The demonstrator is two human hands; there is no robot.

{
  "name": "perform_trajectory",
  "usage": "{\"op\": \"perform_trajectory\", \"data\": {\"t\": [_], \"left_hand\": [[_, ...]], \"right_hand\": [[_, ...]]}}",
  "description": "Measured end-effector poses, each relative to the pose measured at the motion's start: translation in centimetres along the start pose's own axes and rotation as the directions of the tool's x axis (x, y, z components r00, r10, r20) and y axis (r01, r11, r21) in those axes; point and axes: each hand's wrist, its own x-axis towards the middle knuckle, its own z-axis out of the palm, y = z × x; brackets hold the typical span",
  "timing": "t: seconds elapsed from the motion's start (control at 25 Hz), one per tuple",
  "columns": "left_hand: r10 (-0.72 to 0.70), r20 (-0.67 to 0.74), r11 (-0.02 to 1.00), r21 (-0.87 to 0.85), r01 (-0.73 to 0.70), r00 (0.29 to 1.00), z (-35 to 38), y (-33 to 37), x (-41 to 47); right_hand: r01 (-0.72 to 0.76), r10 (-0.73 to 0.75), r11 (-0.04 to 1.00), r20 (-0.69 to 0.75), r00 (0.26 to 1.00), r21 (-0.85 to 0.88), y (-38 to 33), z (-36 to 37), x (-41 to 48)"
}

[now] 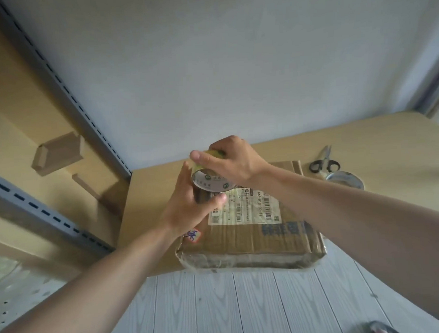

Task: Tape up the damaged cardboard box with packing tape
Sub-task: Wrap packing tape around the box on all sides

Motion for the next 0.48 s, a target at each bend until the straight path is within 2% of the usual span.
{"op": "perform_trajectory", "data": {"t": [0.08,0.16,0.24,0.32,0.48], "left_hand": [[0.026,-0.032,0.992,0.127,-0.022,0.999,0.3,-0.8,0.5],[-0.038,-0.059,0.975,0.215,0.05,0.998,0.2,-1.3,0.4],[-0.107,-0.06,0.971,0.211,0.117,0.993,0.3,-1.3,-0.1],[-0.146,-0.049,0.971,0.182,0.153,0.988,0.4,-1.2,-0.1],[-0.184,-0.024,0.967,0.172,0.186,0.983,0.3,-0.8,-0.2]], "right_hand": [[-0.013,0.021,0.998,0.133,0.991,-0.064,0.1,-1.7,-0.3],[0.03,0.0,0.984,0.167,0.986,-0.175,0.0,-4.3,-0.6],[0.051,0.001,0.944,0.157,0.988,-0.327,0.2,-7.1,-0.8],[0.002,0.057,0.924,0.143,0.988,-0.382,1.0,-9.2,-1.7],[-0.026,0.052,0.884,0.043,0.998,-0.466,2.5,-13.0,-4.3]]}}
